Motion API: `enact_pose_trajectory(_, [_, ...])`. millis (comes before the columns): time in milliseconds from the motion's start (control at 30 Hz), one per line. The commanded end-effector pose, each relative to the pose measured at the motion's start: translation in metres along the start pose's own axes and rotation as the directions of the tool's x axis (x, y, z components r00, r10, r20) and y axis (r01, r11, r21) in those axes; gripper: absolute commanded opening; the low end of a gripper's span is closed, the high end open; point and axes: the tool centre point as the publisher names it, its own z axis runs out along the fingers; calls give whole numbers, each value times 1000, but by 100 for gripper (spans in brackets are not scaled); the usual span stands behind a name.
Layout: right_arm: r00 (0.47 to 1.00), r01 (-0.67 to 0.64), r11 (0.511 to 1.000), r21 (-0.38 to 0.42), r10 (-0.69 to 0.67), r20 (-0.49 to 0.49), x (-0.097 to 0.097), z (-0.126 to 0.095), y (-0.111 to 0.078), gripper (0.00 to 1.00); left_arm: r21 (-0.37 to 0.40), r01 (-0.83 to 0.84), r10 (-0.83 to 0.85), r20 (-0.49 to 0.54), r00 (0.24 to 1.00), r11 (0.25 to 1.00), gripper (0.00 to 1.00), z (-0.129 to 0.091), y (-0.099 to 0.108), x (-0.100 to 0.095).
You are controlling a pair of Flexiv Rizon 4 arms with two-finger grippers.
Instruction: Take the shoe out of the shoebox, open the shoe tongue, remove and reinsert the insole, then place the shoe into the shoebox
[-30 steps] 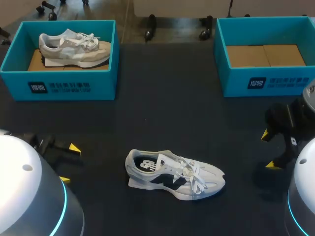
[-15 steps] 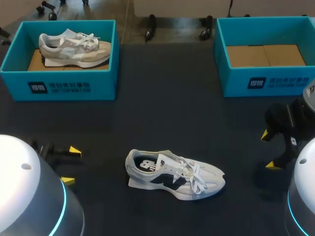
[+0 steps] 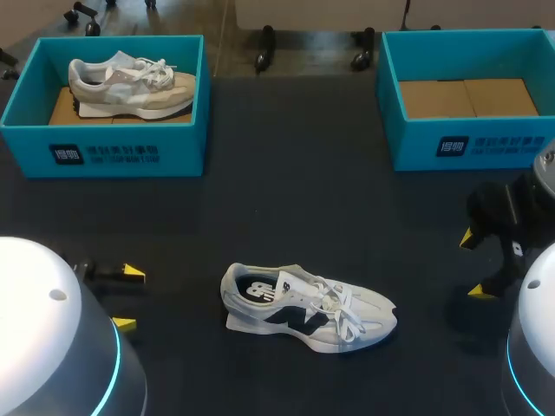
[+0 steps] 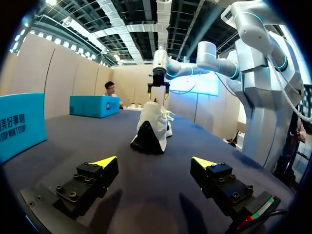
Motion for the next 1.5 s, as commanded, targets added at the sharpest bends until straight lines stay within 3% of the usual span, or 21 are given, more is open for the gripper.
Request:
enact_pose_trajectory(33, [1000,0,1000,2,0,1,1,1,0,100,-8,3,-3,6,1000,1000,100,8,0,1])
enact_pose_trajectory(633, [1000,0,1000,2,0,1,1,1,0,100,-6,10,-10,30,1000,1000,100,62,-1,-9])
enact_pose_trajectory(1100, [1000,0,1000,2,0,1,1,1,0,100,-11,-6,7,34,999,1000,100,62,-1,-6])
enact_pose_trajectory(1200, [1000,0,1000,2,0,1,1,1,0,100,-31,-45,46,41,998,998,100,71,0,-4])
enact_pose_trajectory(1500, [1000,0,1000,2,0,1,1,1,0,100,-45,-55,57,47,997,997,100,91,1,-21])
